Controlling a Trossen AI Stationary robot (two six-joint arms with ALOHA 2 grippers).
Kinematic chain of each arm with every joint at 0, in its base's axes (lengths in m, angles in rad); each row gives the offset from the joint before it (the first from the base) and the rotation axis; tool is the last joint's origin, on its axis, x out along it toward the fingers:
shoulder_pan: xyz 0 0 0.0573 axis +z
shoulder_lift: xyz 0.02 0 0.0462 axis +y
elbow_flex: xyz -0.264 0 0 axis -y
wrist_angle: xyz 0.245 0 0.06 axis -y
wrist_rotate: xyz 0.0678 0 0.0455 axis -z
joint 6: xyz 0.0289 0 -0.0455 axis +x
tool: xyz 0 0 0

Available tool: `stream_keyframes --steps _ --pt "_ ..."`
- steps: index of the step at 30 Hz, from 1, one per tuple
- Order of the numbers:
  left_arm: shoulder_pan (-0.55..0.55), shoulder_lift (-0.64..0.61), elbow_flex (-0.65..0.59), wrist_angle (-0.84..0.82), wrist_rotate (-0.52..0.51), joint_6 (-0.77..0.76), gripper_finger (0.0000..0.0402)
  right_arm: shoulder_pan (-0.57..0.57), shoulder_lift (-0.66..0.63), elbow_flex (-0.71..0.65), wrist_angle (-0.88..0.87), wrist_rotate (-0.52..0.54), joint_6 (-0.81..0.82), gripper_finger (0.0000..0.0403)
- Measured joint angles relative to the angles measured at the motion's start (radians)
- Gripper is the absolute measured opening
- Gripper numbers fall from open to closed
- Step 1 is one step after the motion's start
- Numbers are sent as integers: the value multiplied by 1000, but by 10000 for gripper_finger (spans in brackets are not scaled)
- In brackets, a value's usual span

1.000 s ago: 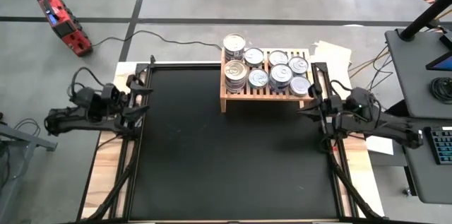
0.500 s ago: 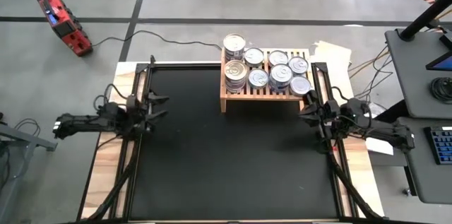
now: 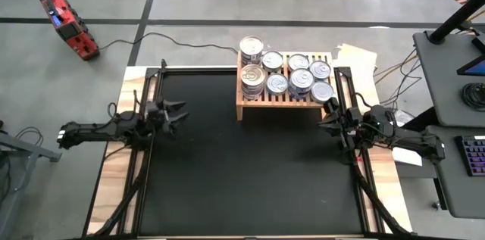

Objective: Stack canned seafood by type on shelf
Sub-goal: Return to Home Position

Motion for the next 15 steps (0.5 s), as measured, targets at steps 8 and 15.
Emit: stream_keyframes --steps 8,15 --pt "0 22 0 -70 69 -71 261 0 10 -1 -6 -1 -23 13" --pt "0 55 8 -68 69 -70 261 0 10 -1 -4 -1 -23 13"
